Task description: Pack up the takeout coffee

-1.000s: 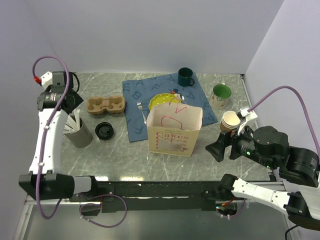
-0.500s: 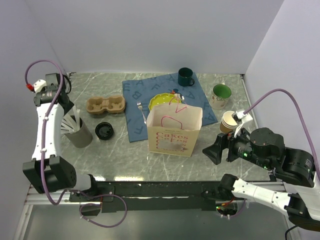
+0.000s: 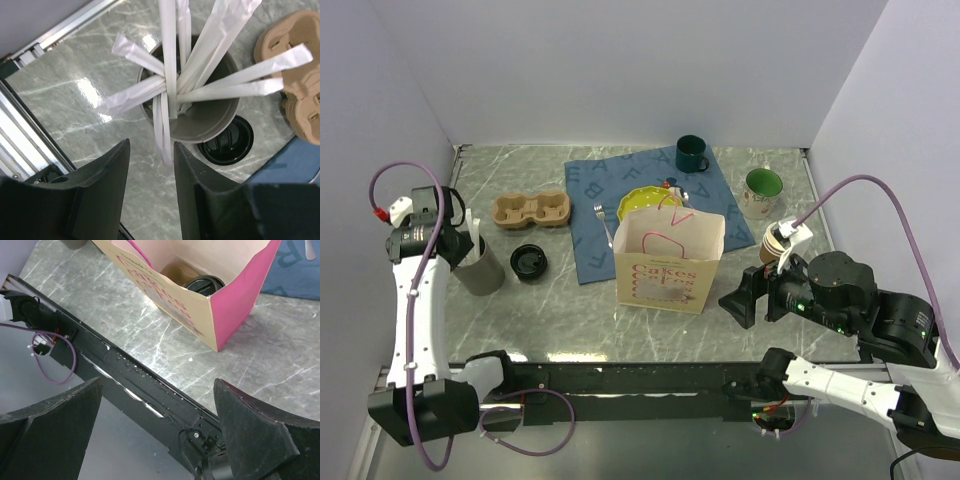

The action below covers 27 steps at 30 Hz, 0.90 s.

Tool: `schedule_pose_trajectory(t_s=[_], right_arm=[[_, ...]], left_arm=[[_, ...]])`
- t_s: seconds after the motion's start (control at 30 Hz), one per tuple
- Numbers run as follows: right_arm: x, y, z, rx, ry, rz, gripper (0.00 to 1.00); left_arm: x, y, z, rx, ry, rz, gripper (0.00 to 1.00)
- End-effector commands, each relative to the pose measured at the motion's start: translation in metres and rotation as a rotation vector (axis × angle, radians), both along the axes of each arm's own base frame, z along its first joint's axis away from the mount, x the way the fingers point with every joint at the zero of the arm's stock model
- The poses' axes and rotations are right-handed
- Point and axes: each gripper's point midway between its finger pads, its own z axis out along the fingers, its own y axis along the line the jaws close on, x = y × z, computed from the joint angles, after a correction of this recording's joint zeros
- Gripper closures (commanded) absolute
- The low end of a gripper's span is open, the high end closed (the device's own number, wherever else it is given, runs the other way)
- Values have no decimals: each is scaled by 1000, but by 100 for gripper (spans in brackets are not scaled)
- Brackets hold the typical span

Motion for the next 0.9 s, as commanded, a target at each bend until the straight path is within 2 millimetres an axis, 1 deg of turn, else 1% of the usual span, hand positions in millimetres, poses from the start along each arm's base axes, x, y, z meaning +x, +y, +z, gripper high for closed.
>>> schedule_pose_trajectory(t_s=[0.0,0.03,0.1,0.13,0.17,0.2,0.23,0.33,0.37,0.47,0.5,0.53,0.57,0.63,0.67,0.7,0.73,0.83,0.87], right_arm=[[7,9,13,29,-44,14,0],[6,9,13,28,-42,20,0],[6,10,12,25,-38,22,0],[6,10,12,26,-39,23,0],[6,10,11,26,-38,20,0],[6,9,11,25,-37,18,0],[6,9,10,25,-34,20,0],[5,10,10,30,-33,23,0],[4,10,9,25,-30,26,0],[6,10,12,19,-38,25,0],[7,10,14,17,-44,27,0],[7,10,15,16,-46,27,0],[7,10,15,11,-48,29,0],[8,11,19,10,-54,32,0],[8,10,20,10,-56,31,0],[8,11,21,11,-56,36,0],[8,11,21,10,-57,35,0],[7,10,22,18,-56,36,0],[7,10,21,19,-55,35,0]], left_arm=[[4,-10,-3,-49,-46,-19,55],[8,-12,-2,-55,-60,-28,58],[7,-12,-5,-60,-47,-25,60],[3,-11,-8,-60,-22,-7,64],[3,-8,-7,-50,-18,2,69],[1,-4,-6,-28,-13,15,72],[-1,-3,-3,-20,-15,18,79],[-3,5,11,25,-37,43,87],[-2,7,20,39,-55,50,87],[0,11,29,56,-60,60,85],[1,11,28,53,-58,63,83],[2,11,28,51,-61,61,77],[2,10,26,47,-59,60,74],[3,9,24,44,-56,55,70],[2,10,23,45,-53,57,70],[1,10,24,50,-56,54,73],[2,10,25,55,-60,46,80],[2,9,24,50,-63,39,87],[2,8,22,47,-61,37,87]])
